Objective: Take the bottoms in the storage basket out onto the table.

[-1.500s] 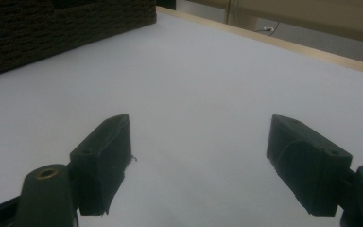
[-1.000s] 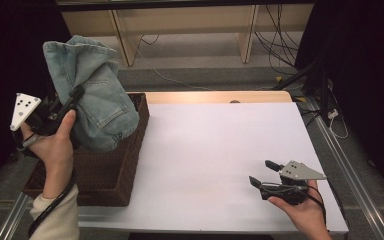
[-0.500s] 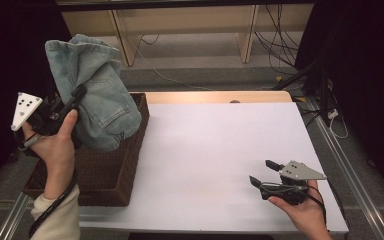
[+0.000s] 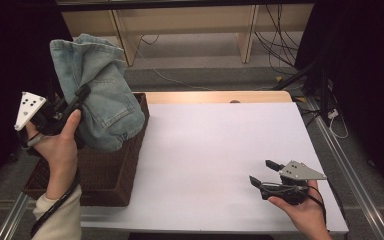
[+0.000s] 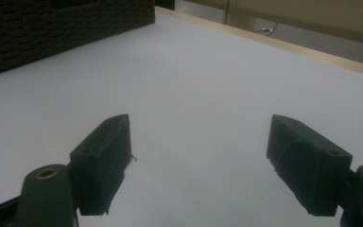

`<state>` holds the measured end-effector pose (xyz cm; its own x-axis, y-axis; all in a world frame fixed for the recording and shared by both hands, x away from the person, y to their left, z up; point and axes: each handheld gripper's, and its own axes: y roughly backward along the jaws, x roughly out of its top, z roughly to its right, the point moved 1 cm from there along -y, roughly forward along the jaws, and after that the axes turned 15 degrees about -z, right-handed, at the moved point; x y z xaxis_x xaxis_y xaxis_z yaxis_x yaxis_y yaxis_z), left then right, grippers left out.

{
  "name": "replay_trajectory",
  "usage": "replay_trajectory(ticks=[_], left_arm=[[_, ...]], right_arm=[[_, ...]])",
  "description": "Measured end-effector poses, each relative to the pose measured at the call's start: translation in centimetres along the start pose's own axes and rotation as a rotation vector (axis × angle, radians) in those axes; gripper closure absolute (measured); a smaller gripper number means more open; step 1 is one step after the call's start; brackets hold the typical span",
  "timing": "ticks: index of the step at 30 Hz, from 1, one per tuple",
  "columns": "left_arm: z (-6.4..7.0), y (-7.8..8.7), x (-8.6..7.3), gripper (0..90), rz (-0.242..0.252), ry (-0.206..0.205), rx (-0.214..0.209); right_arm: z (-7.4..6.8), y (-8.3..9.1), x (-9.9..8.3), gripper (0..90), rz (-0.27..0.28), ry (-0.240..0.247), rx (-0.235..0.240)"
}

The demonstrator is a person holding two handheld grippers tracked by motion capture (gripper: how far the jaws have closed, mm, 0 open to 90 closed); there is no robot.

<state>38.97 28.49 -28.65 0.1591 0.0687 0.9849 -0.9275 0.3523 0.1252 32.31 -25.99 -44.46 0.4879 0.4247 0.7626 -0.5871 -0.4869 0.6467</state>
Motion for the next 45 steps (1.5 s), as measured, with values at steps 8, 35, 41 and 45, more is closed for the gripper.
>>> replay_trajectory(ticks=[8,35,41,45], left_arm=[[0.4,-0.1,0.0,79.6,-0.001,0.001,-0.017],[1.8,-0.5,0.1,79.5,-0.004,-0.010,-0.060],[2.1,-0.5,0.1,79.5,-0.004,-0.013,-0.071],[2.3,-0.6,0.1,79.5,-0.008,-0.012,-0.078]], right_arm=[[0.0,0.0,0.0,23.6,0.002,0.000,0.000],[0.0,0.0,0.0,23.6,0.000,0.000,0.000],[0.0,0.0,0.0,23.6,-0.001,-0.001,0.000],[0.0,0.0,0.0,23.6,-0.002,-0.001,-0.001]])
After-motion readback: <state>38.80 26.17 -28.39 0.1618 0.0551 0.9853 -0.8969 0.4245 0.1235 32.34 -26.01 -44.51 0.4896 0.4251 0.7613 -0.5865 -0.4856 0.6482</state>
